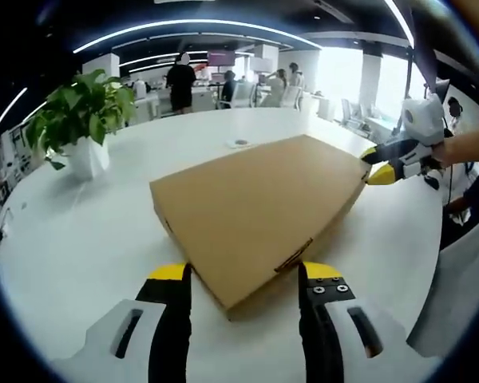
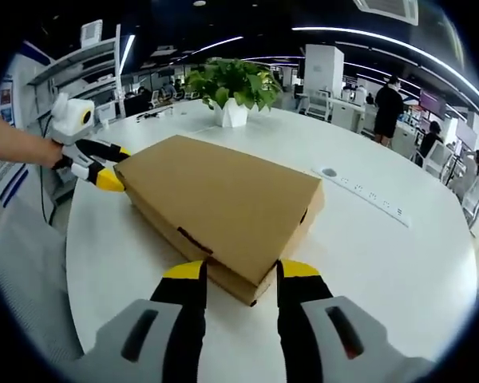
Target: Operate the shoe box by opening the lid, removing the specified soft item, and placing it in the target area until the item is outside and the box remains undamaged.
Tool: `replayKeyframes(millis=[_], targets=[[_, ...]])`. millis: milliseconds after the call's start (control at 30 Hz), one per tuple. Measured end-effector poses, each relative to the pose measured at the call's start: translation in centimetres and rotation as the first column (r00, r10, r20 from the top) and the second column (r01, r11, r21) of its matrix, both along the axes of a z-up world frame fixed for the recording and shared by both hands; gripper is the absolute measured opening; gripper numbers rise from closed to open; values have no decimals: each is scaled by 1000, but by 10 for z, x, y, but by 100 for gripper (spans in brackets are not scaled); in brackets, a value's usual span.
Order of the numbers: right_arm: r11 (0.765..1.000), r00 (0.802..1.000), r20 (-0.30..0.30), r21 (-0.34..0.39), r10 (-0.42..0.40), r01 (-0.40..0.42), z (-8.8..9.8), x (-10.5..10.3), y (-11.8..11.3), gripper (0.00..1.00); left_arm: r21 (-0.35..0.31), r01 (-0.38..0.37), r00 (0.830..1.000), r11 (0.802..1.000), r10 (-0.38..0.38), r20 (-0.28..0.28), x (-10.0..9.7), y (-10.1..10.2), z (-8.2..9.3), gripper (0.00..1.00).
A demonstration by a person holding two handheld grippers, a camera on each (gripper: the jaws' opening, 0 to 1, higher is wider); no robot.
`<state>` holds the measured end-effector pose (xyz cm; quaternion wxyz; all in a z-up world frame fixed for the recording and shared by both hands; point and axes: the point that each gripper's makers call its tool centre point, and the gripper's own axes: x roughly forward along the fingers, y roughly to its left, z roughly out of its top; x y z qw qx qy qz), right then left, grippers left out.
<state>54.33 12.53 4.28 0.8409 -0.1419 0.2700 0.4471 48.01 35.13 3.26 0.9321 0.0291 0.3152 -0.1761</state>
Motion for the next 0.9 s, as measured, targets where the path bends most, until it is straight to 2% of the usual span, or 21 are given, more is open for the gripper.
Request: replayKeyframes(millis=[900], targets=[[999,999,-11,39,-36,36,1,-45,12,26,5,108,993,994,-108,-53,-17,20,0,52]])
